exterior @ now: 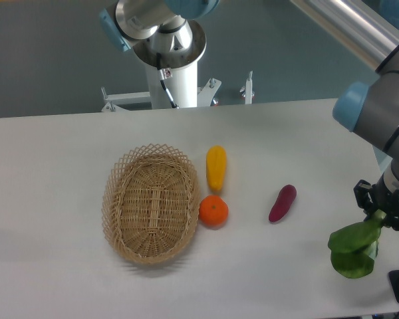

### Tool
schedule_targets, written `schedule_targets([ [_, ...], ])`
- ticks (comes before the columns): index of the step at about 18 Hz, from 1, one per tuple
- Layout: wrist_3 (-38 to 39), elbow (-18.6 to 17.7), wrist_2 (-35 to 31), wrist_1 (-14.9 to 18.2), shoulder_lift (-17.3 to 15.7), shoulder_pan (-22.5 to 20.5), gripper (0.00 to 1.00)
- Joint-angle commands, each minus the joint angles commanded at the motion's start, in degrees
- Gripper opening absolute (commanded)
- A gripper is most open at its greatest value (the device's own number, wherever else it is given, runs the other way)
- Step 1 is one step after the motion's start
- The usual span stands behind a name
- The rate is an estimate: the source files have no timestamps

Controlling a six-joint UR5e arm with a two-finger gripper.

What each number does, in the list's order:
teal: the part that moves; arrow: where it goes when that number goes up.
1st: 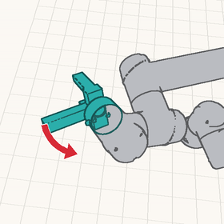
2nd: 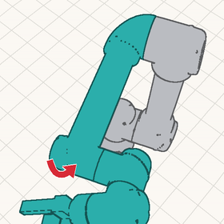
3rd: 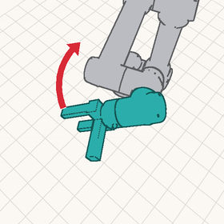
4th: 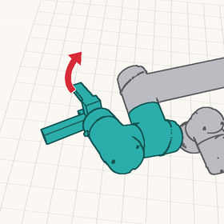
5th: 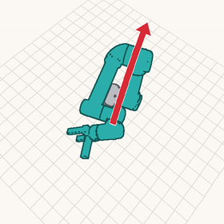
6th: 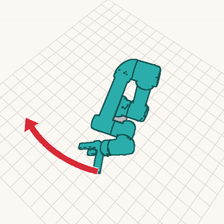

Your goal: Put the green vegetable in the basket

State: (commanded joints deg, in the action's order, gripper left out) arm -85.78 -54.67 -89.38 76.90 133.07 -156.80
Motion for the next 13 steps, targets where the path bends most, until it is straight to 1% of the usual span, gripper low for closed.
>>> schedule_targets([
  [10, 0.09, -0.18, 0.35, 0.0, -0.18, 0.09, 0.25],
  [13, 0.09, -0.35, 2.19, 0.0, -0.26, 0.09, 0.26],
])
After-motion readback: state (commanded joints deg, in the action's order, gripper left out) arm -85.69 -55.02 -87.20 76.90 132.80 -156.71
